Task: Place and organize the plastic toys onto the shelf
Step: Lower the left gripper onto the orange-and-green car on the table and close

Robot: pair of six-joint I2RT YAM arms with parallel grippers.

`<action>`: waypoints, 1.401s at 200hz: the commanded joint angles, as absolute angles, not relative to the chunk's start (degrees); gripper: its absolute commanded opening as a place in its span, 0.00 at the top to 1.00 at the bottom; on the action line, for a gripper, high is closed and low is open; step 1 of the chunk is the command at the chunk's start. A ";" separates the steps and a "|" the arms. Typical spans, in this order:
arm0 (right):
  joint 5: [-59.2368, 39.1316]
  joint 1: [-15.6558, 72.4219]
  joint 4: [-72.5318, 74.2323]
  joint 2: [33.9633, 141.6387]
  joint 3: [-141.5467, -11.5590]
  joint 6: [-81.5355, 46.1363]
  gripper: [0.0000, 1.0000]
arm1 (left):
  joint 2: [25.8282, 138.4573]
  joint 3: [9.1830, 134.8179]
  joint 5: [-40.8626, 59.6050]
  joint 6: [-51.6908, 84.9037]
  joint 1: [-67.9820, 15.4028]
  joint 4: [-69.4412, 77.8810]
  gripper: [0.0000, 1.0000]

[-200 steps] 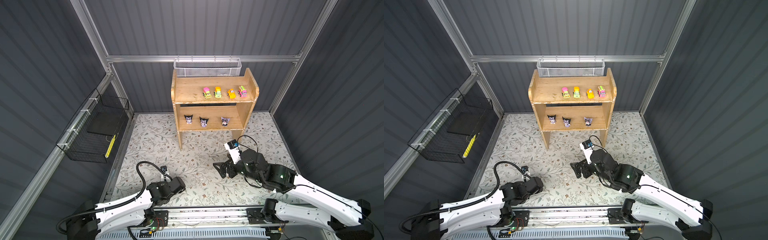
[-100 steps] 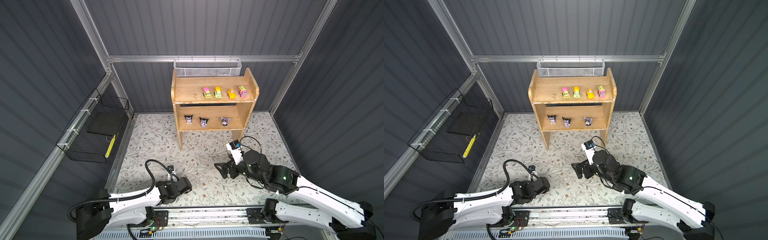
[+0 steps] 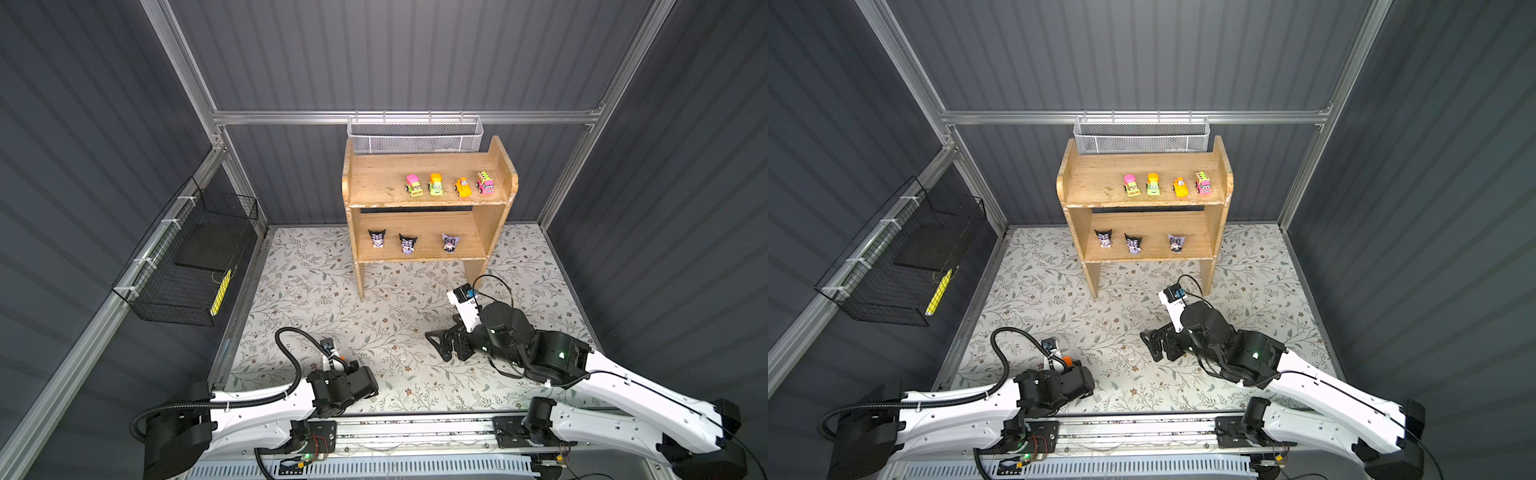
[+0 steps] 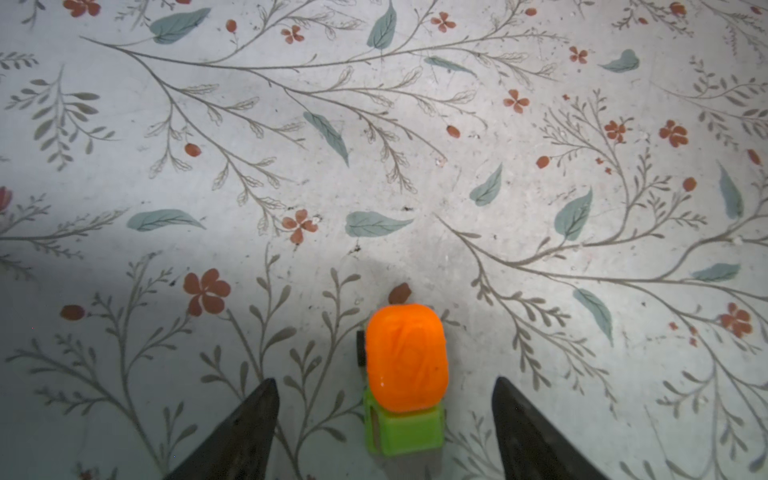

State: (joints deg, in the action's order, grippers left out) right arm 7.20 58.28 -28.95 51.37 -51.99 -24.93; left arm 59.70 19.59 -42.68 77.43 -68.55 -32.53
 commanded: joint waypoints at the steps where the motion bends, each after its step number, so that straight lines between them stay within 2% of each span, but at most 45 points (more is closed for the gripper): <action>1: 6.33 58.42 -28.74 50.67 -51.33 -26.09 0.01 | 61.66 20.69 -45.60 79.24 -68.64 -33.47 0.32; 16: 6.20 58.38 -29.01 50.32 -51.24 -25.95 0.01 | 62.44 20.48 -45.62 79.16 -68.64 -32.35 0.45; 28: 6.16 58.43 -29.31 50.10 -51.17 -25.93 0.01 | 62.76 20.39 -45.70 79.12 -68.69 -32.08 0.49; 147: 6.49 58.41 -30.49 48.43 -50.29 -26.17 0.01 | 65.70 20.19 -46.10 77.88 -68.64 -29.32 0.45; 186: 6.62 58.40 -30.85 48.43 -50.27 -26.18 0.01 | 66.42 19.43 -46.31 77.77 -68.64 -27.64 0.50; 210: 6.78 58.40 -31.11 48.39 -50.36 -26.14 0.01 | 67.28 19.51 -46.41 77.43 -68.60 -27.33 0.60; 280: 7.04 58.45 -31.90 48.14 -50.54 -26.53 0.01 | 67.99 19.66 -46.85 76.59 -68.64 -26.72 0.63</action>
State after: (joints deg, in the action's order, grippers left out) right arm 6.63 58.28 -30.68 48.66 -50.87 -25.76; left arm 67.77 19.59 -45.25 77.56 -68.55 -26.63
